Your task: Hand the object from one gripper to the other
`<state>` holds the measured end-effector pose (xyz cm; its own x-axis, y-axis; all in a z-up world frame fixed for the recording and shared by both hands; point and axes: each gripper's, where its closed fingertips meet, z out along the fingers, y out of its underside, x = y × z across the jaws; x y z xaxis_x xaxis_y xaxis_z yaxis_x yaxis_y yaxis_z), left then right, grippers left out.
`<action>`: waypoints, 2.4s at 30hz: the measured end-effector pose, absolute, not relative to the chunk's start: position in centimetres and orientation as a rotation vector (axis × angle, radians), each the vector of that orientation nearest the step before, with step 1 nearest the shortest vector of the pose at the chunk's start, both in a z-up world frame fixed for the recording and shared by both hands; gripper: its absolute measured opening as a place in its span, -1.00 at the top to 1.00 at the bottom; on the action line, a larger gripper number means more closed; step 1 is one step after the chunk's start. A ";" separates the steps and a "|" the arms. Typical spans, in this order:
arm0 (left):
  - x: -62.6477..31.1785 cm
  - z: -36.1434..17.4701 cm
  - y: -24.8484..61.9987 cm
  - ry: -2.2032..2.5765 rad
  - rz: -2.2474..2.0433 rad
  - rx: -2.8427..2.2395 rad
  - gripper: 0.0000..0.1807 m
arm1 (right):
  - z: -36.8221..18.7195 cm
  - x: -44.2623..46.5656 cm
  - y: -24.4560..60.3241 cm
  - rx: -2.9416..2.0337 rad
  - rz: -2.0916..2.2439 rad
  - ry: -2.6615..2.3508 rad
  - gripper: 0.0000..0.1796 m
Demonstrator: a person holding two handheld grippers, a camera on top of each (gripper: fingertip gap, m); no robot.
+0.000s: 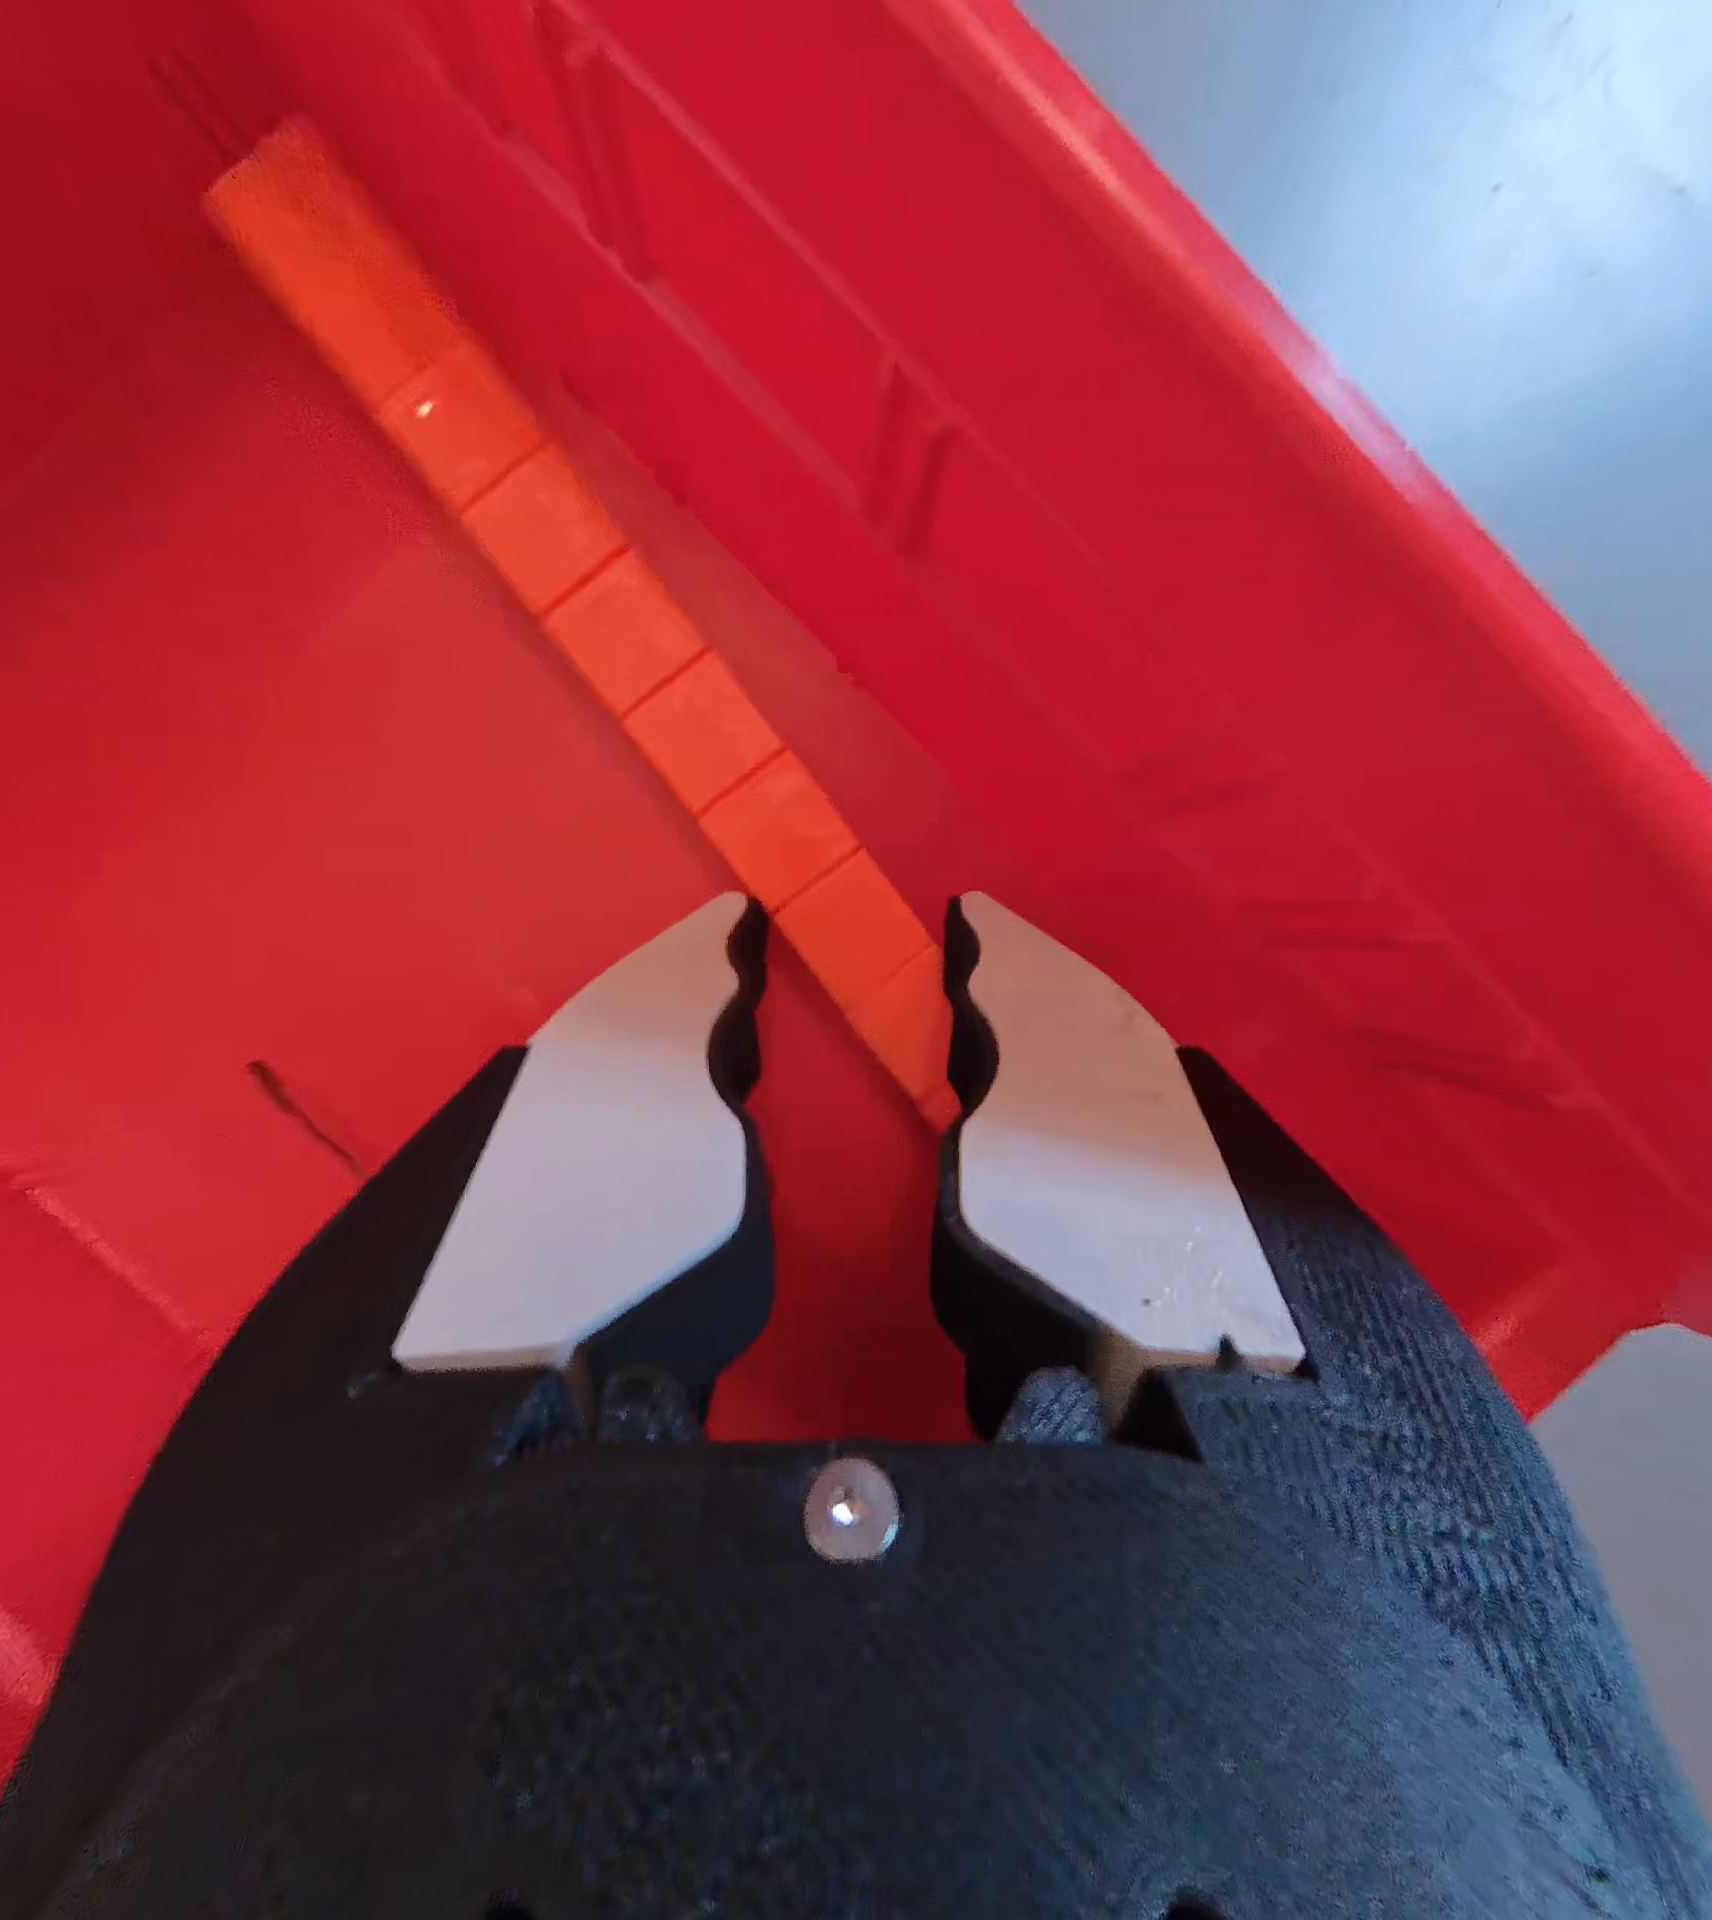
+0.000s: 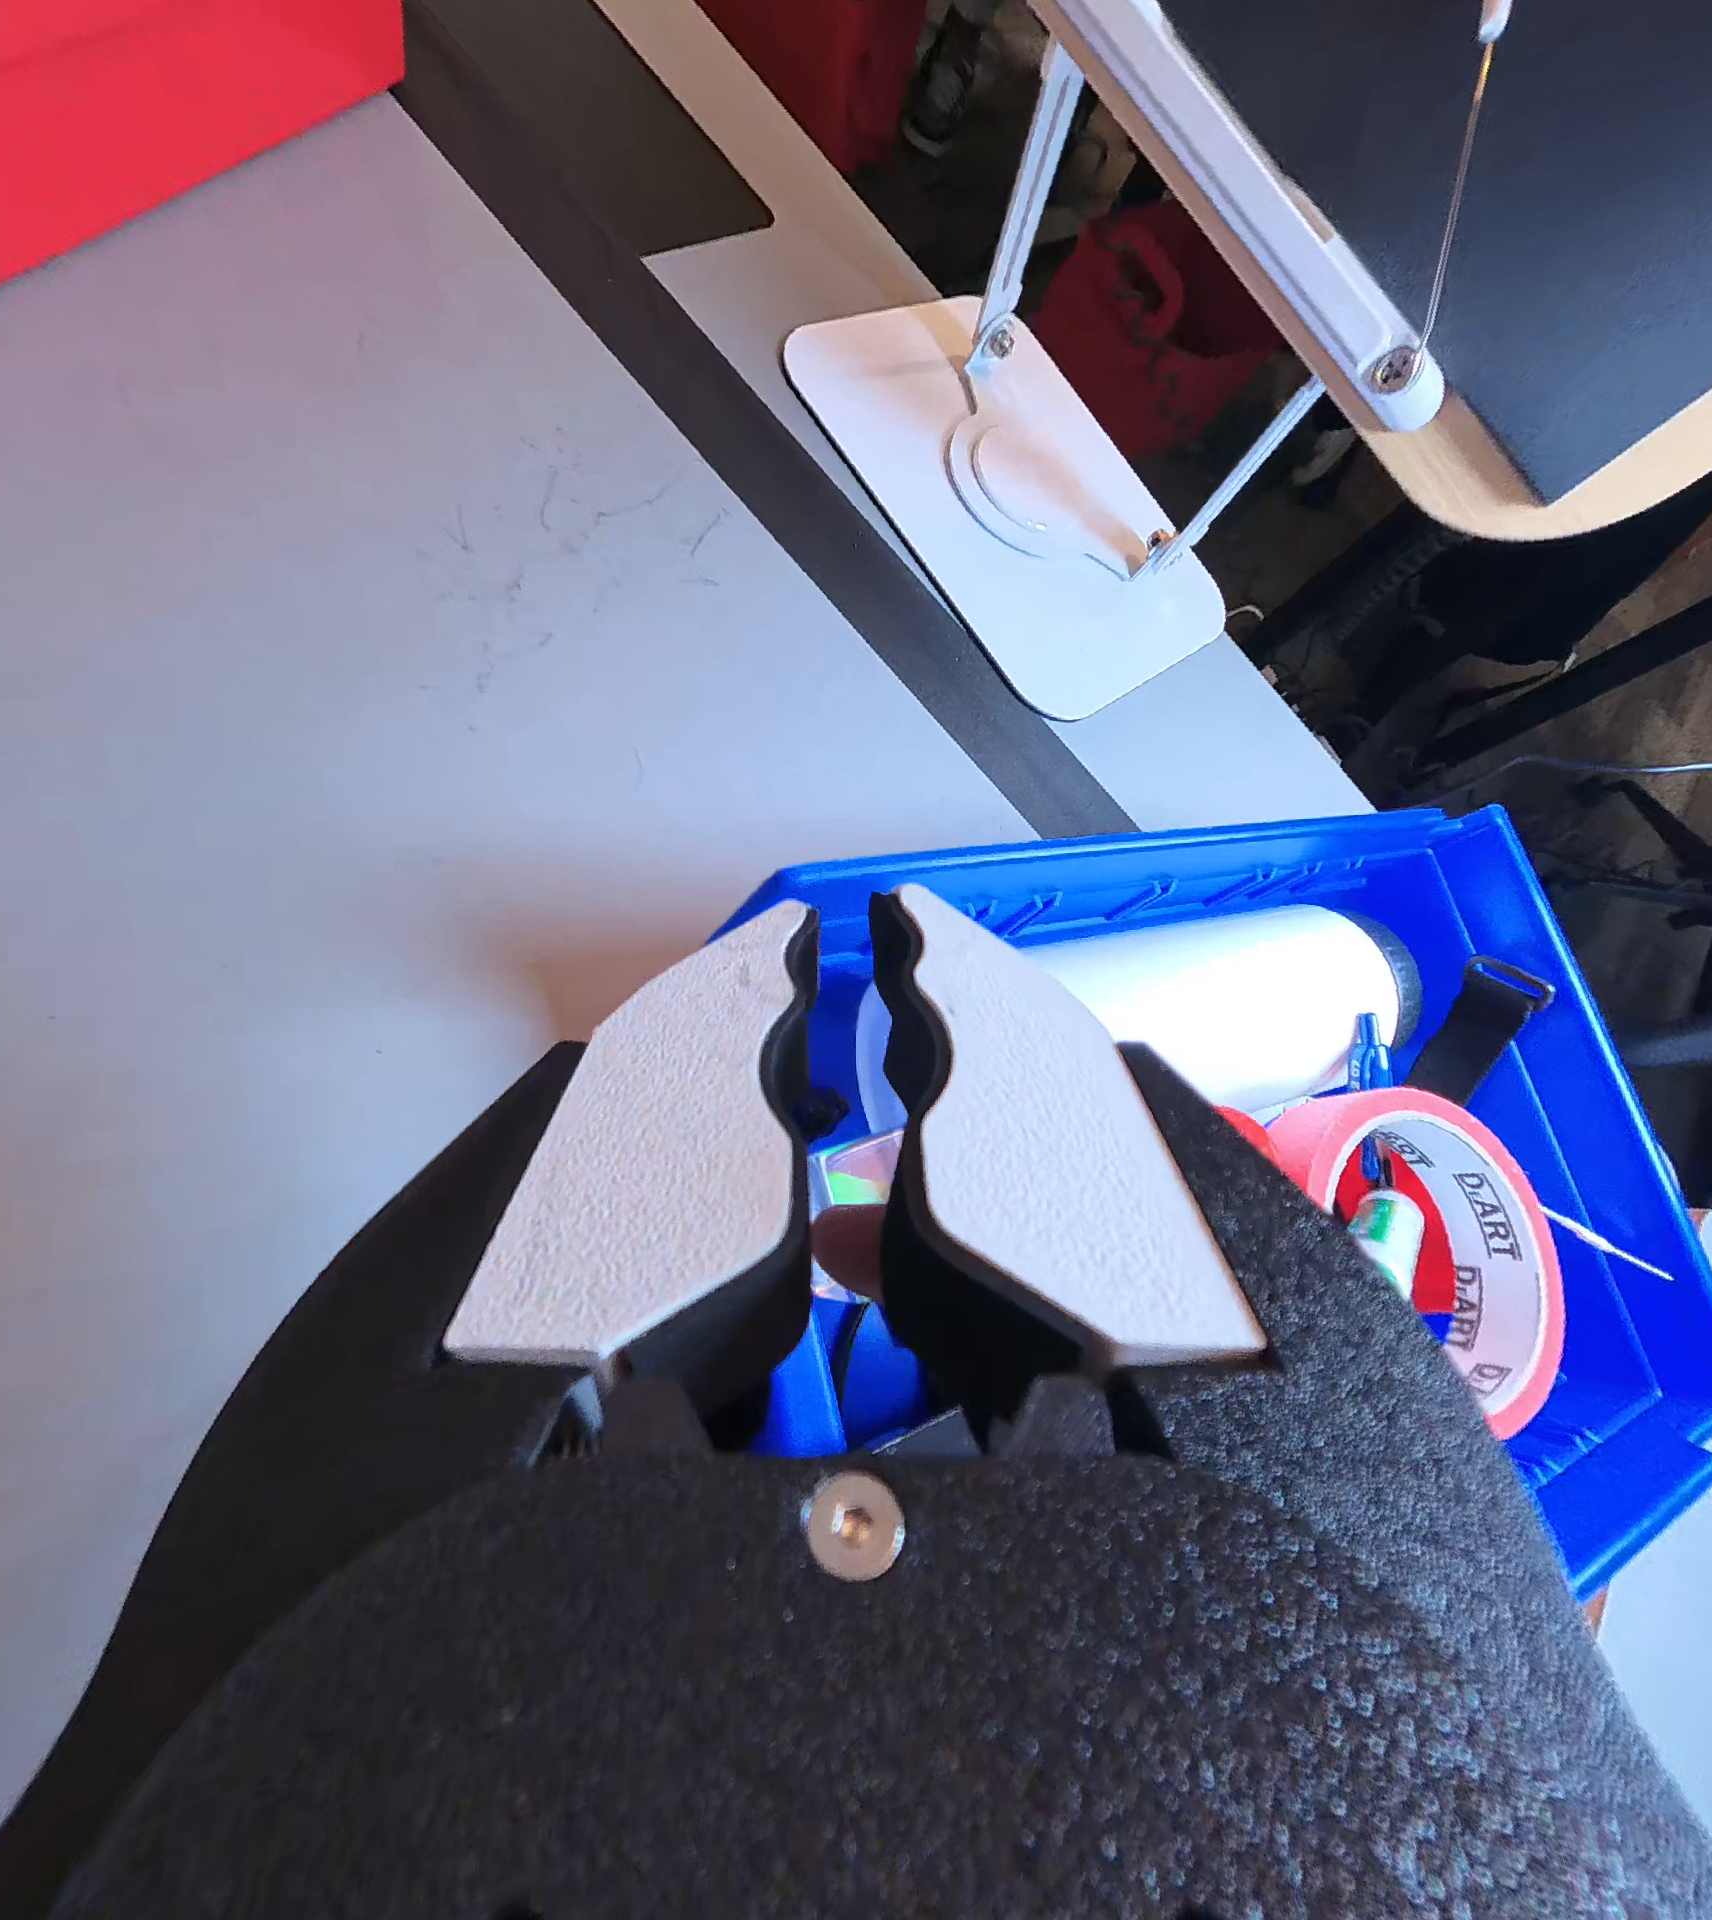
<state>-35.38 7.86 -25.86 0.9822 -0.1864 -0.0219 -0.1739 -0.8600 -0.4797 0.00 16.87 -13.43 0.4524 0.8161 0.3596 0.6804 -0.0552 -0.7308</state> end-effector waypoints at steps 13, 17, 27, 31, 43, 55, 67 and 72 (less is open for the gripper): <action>-39.8 -16.4 6.9 0.438 0.525 -2.338 0.74 | -10.7 -0.3 16.0 -1.671 0.182 -1.259 0.93; -39.2 -11.2 6.0 0.415 0.510 -2.171 0.75 | -9.4 -1.2 15.3 -1.602 0.265 -1.239 0.93; -23.0 2.9 0.7 0.615 -0.310 -1.453 0.75 | -1.5 -7.2 6.1 -1.227 1.164 -1.066 0.67; -14.8 4.0 -2.1 0.727 -0.787 -1.245 0.75 | 0.2 -9.0 1.2 -1.076 1.428 -1.072 0.60; -8.2 0.5 -2.2 0.720 -1.178 -1.169 0.76 | 1.3 -9.1 -1.7 -1.019 1.617 -1.101 0.75; -7.1 -3.0 -1.7 0.904 -1.011 -1.384 0.56 | 2.1 -7.3 -0.4 -1.026 1.460 -1.140 0.76; -7.1 -2.1 -1.2 0.829 -0.991 -1.328 0.76 | 0.5 -8.4 -1.6 -1.051 1.452 -1.251 0.59; -7.1 -2.3 -1.1 0.834 -0.991 -1.335 0.76 | -0.2 -8.9 -1.2 -1.080 1.437 -1.249 0.76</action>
<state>-7.09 -1.14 -2.30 0.3768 -0.9242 0.0616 0.0967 -0.0269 -0.9950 -8.93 -1.25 -0.17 -0.1950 0.9797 -0.0466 -0.0905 -0.0653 -0.9938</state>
